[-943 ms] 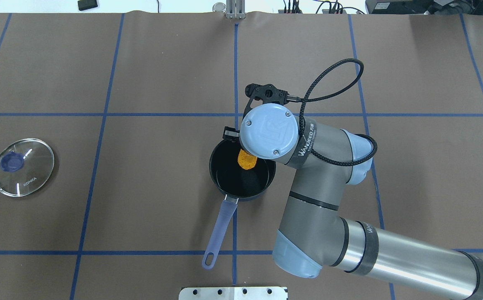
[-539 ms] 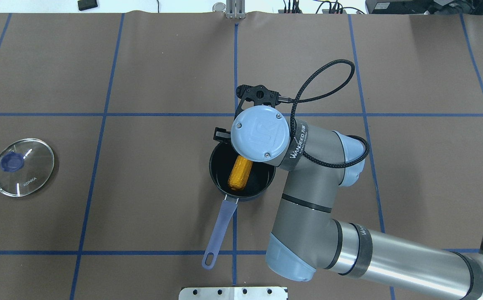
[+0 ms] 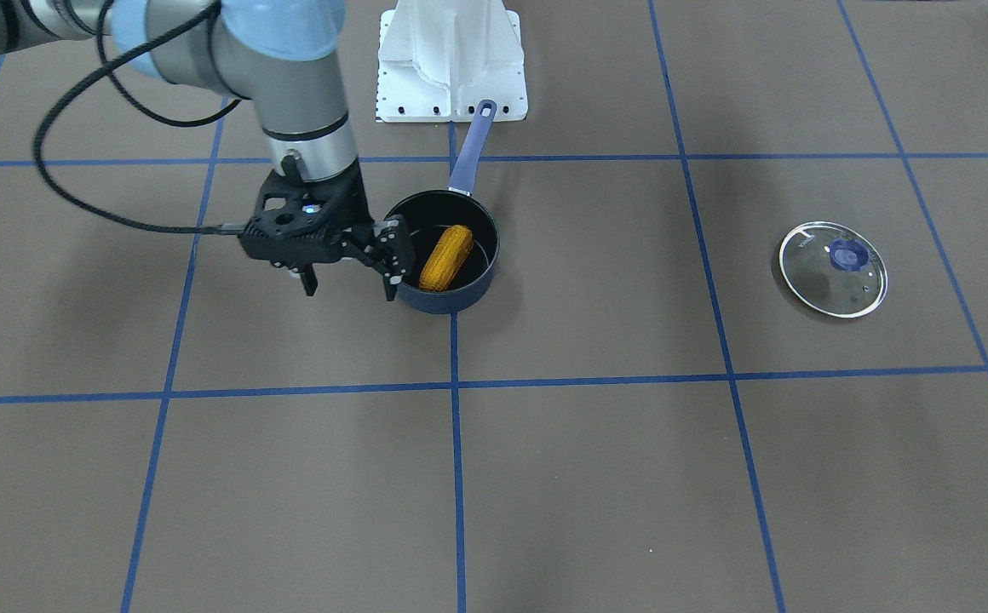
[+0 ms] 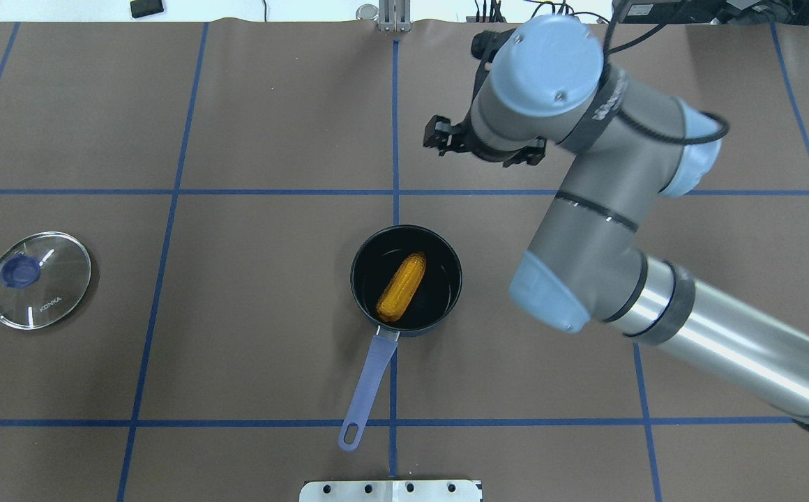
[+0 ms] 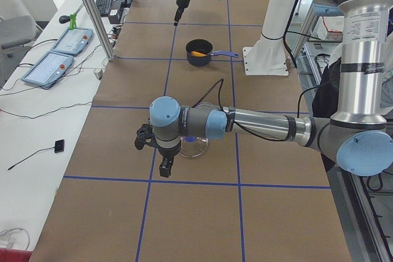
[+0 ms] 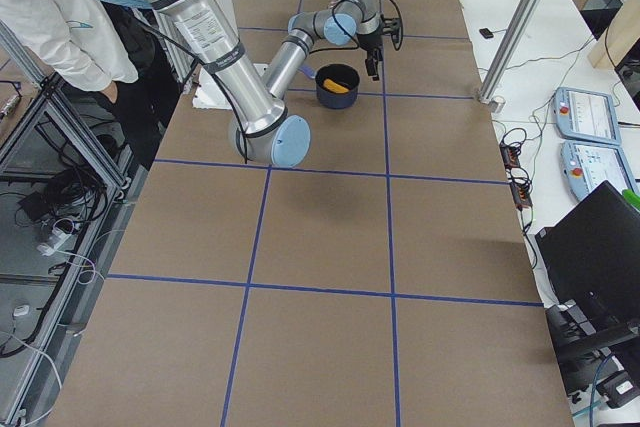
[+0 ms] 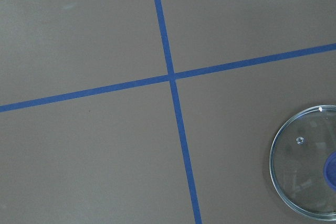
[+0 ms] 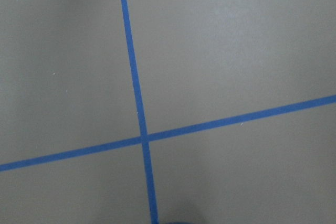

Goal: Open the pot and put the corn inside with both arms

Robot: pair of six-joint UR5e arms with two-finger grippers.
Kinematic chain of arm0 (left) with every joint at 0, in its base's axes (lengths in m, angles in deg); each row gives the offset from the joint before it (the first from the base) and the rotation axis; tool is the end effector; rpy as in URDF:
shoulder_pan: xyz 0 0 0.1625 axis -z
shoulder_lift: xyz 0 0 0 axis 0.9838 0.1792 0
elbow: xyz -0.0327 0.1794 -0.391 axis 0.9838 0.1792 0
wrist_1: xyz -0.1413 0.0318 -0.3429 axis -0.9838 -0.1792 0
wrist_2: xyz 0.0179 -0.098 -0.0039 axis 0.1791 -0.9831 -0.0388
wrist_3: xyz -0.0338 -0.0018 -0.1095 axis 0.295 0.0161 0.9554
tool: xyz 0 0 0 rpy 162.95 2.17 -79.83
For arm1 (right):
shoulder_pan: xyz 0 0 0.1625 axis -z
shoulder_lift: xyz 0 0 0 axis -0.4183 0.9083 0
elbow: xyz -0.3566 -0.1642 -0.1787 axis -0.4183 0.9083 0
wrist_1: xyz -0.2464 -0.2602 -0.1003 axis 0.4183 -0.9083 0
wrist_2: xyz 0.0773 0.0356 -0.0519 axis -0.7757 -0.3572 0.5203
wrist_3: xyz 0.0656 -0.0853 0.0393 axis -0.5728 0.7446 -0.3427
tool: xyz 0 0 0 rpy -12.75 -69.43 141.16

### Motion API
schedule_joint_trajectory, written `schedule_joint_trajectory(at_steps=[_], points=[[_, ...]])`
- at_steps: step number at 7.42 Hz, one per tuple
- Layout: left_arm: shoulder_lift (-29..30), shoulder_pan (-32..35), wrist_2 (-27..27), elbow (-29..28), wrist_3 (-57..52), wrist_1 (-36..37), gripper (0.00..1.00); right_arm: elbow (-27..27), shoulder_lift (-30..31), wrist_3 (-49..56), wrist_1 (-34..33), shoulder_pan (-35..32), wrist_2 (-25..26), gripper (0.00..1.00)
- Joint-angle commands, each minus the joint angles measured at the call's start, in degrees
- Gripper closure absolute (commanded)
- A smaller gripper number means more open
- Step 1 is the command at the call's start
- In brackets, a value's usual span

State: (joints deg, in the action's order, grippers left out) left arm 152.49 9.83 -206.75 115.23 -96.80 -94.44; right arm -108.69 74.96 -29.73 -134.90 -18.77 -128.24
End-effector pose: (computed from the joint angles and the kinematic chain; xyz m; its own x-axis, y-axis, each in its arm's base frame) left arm -0.0503 -0.4322 0.6255 0.7150 0.1796 -0.6757 -0.0960 0.9825 0.1596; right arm -0.3956 -0.5194 0.2287 0.6531 0.1221 0.7473 -0.3104 0.9434 0.1171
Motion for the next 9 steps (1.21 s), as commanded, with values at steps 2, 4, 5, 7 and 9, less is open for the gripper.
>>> schedule_joint_trajectory(at_steps=[2,4,5,7,9], points=[[-1.62,-0.03,-0.42,0.42,-0.42,0.36,0.01,4.11,9.52,32.57,0.13,-22.37,-17.63,0.00],[-2.15,-0.03,-0.33,0.59,-0.51,0.10,0.01,6.94,16.36,50.35,0.05,-31.61,-21.25,0.00],[-2.15,-0.03,-0.24,0.59,-0.51,0.10,0.01,6.95,21.27,57.65,0.13,-35.92,-23.63,0.00],[-2.85,-0.03,-0.24,0.77,-0.51,0.01,0.01,5.72,31.39,65.52,0.22,-41.91,-25.40,0.00],[-2.86,-0.03,-0.24,0.77,-0.51,0.10,0.01,5.63,39.75,65.64,0.22,-43.51,-24.88,0.00]])
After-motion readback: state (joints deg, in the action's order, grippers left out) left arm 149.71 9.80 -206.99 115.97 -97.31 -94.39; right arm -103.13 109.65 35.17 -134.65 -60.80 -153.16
